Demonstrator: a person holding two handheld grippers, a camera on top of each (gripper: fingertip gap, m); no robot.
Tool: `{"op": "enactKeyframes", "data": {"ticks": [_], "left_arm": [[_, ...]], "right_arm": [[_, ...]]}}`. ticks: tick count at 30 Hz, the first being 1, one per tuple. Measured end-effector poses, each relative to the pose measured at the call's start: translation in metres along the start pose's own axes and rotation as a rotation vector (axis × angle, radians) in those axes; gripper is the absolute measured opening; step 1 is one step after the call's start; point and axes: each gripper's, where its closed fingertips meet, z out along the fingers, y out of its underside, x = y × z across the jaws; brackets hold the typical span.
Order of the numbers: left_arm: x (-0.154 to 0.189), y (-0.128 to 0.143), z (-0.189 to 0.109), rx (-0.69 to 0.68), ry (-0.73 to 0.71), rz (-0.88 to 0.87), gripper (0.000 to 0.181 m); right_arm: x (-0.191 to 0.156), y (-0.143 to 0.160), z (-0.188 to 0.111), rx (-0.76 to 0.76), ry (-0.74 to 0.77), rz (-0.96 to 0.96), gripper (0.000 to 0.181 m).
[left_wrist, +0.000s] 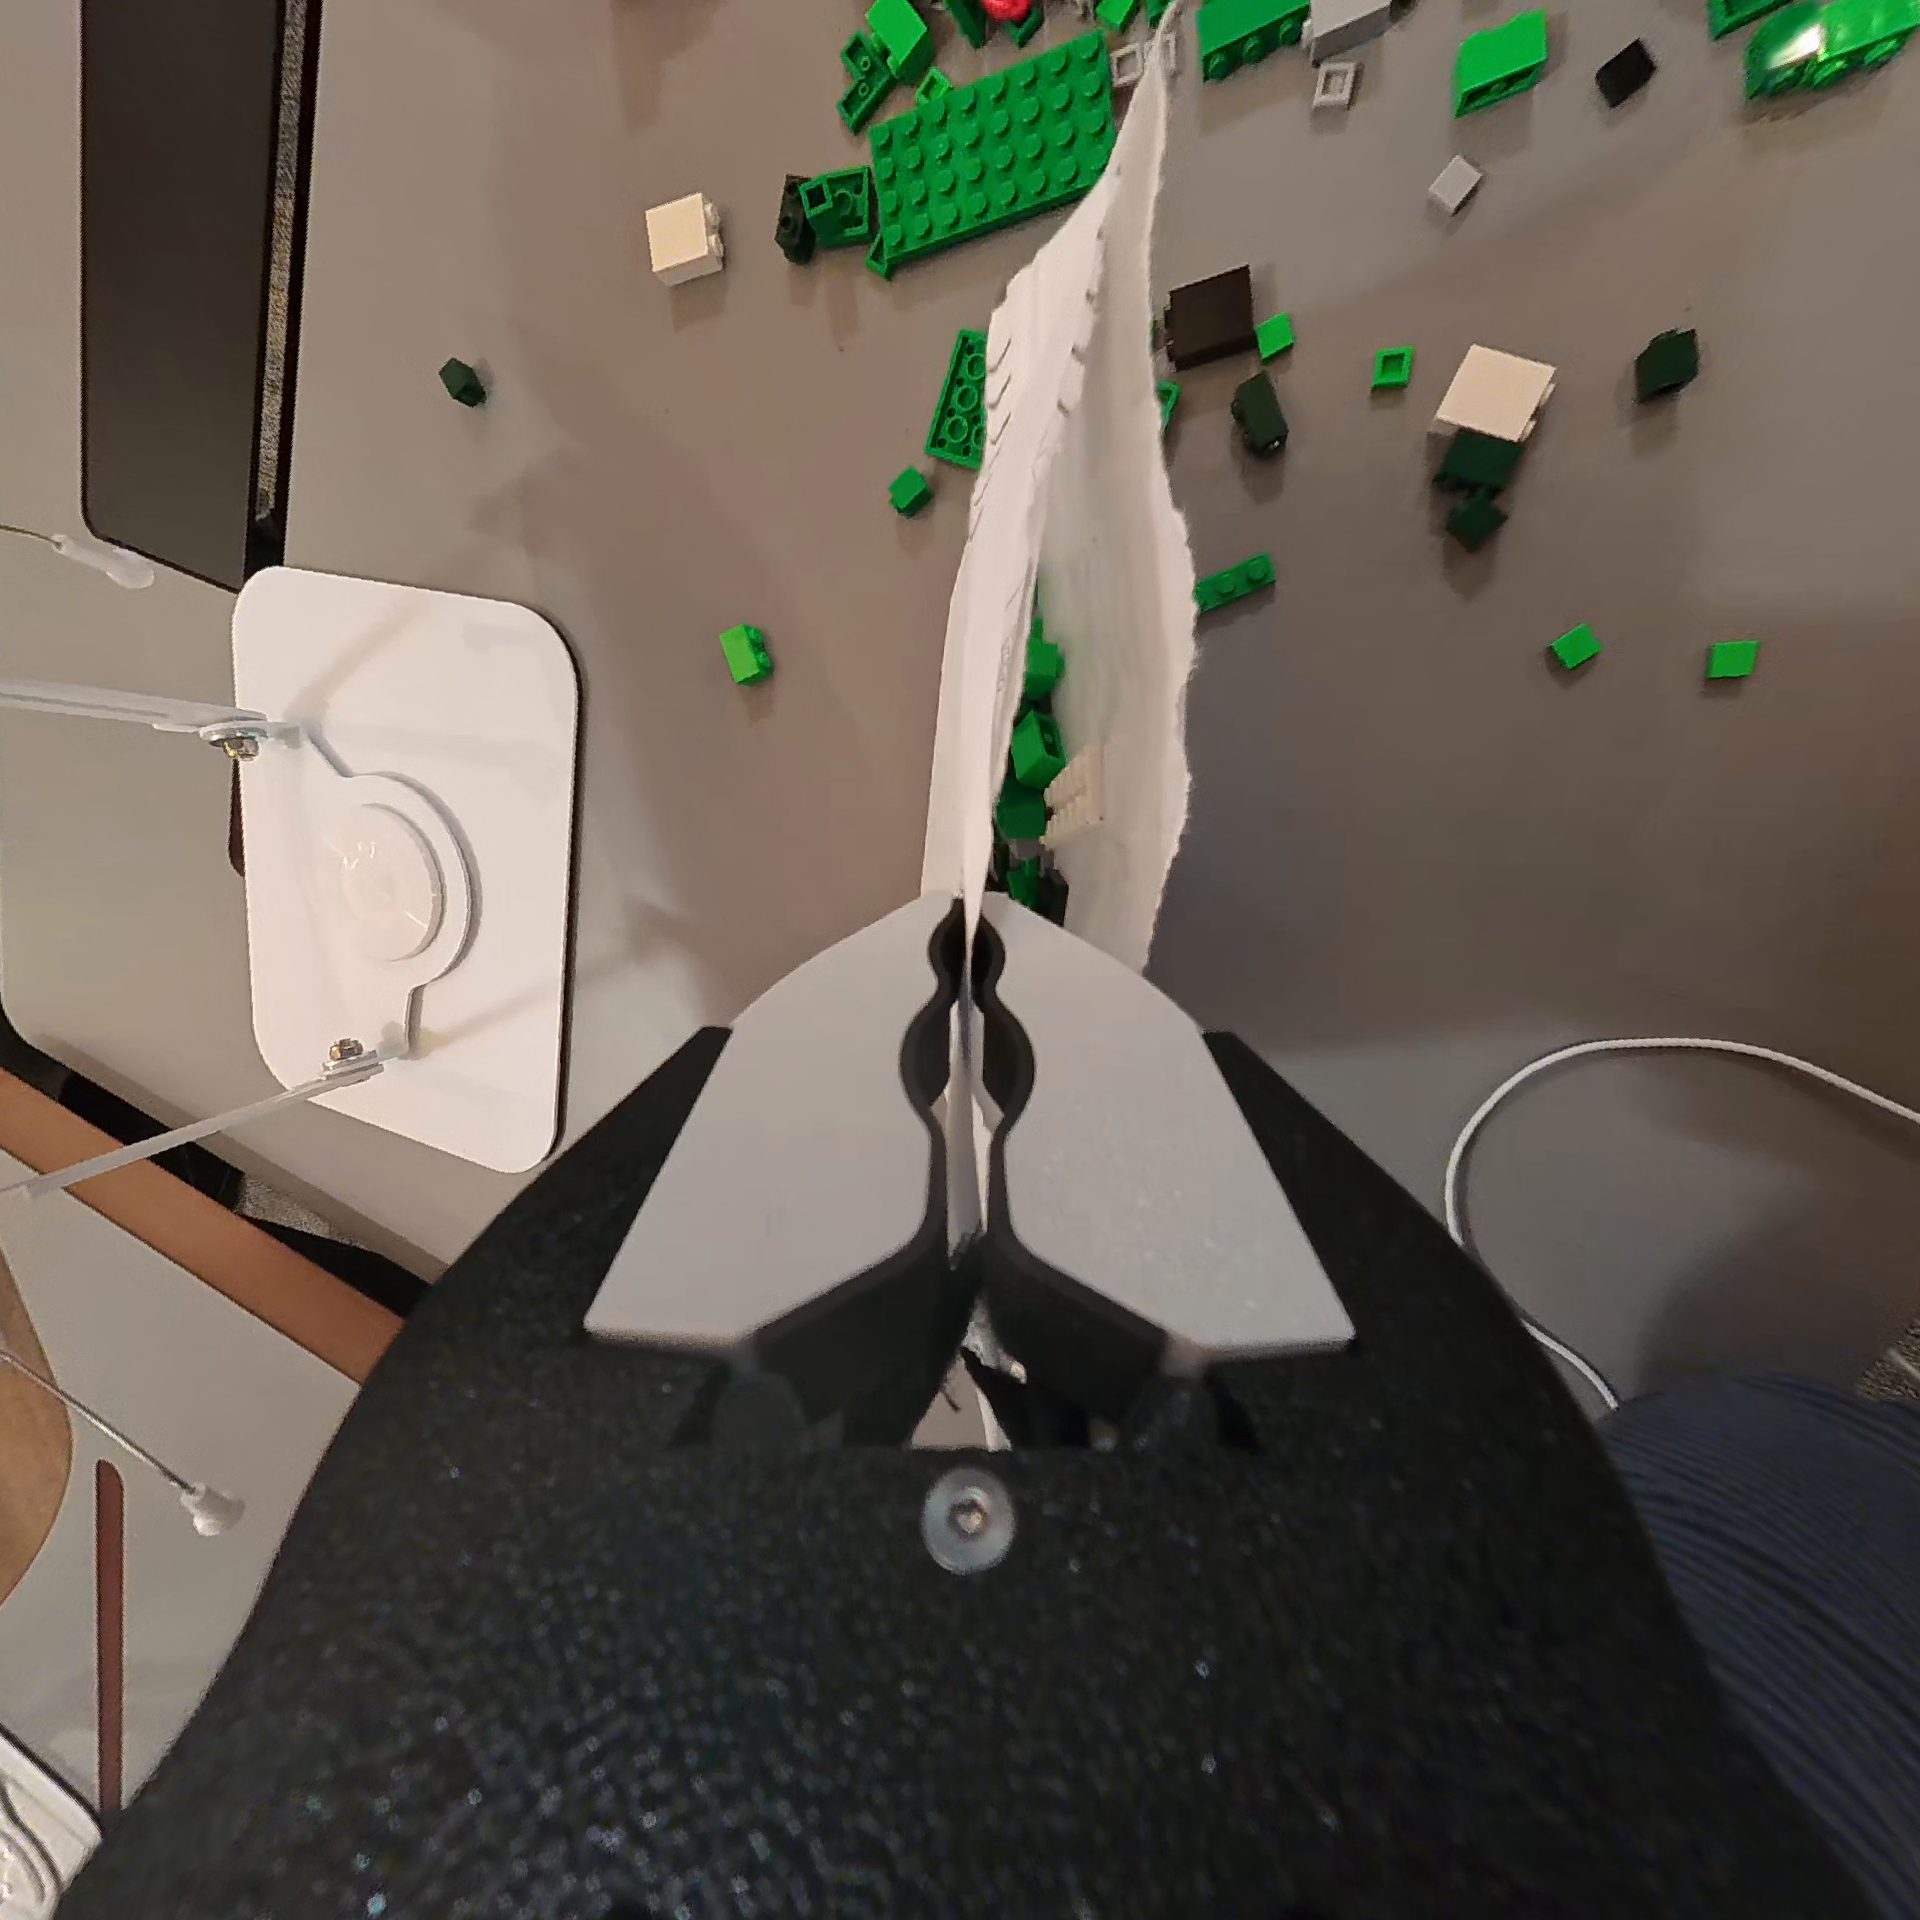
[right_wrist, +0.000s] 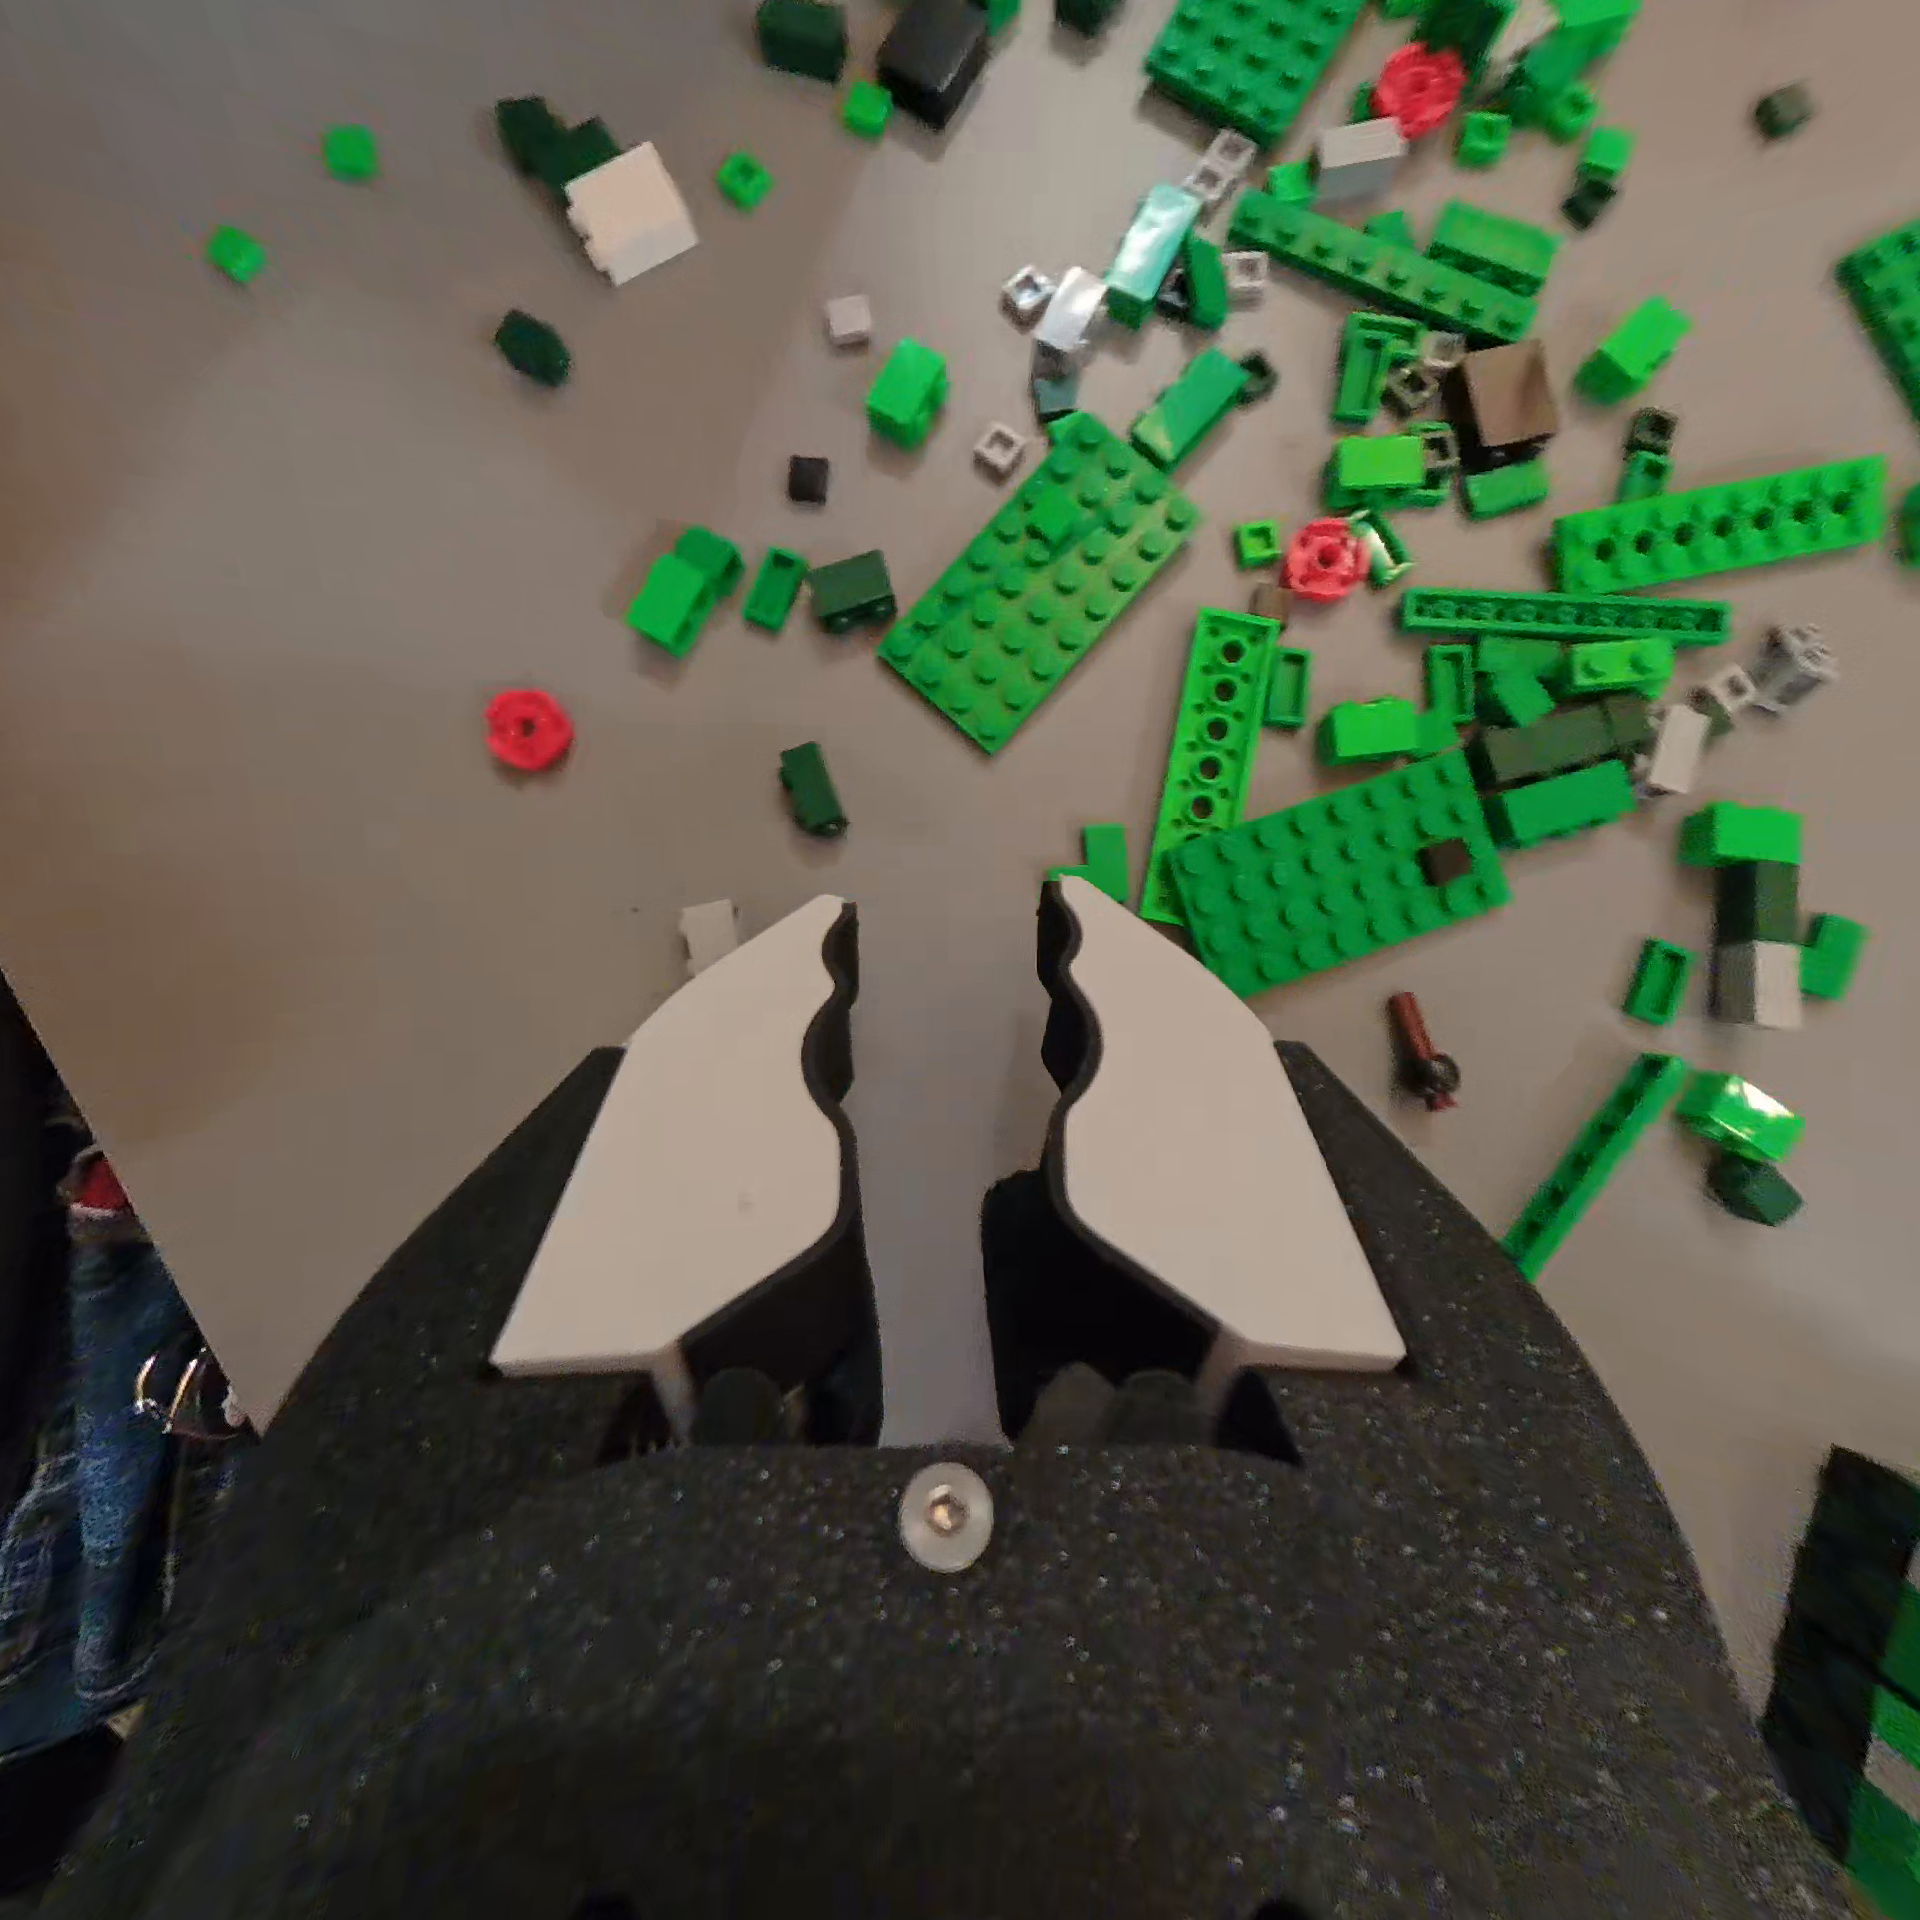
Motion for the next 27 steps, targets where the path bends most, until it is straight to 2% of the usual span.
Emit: {"op": "enactKeyframes", "data": {"ticks": [4,10,13,18,27], "left_arm": [[0.0,0.0,0.0,-0.003,-0.002,0.003,0.0],[-0.001,-0.001,-0.001,0.002,-0.012,0.009,0.0],[-0.003,0.0,-0.002,0.008,-0.021,0.006,0.0],[-0.005,0.002,-0.006,0.02,-0.032,-0.005,0.0],[-0.006,0.003,-0.006,0.016,-0.031,-0.008,0.0]], "right_arm": [[-0.009,-0.011,0.009,0.038,-0.012,-0.057,0.029],[-0.016,-0.059,0.028,0.156,0.009,-0.147,0.027],[-0.021,-0.079,0.041,0.175,-0.033,-0.161,0.027],[-0.013,-0.107,0.055,0.213,-0.017,-0.173,0.027],[-0.042,-0.124,0.076,0.184,-0.161,-0.282,0.027]]}}
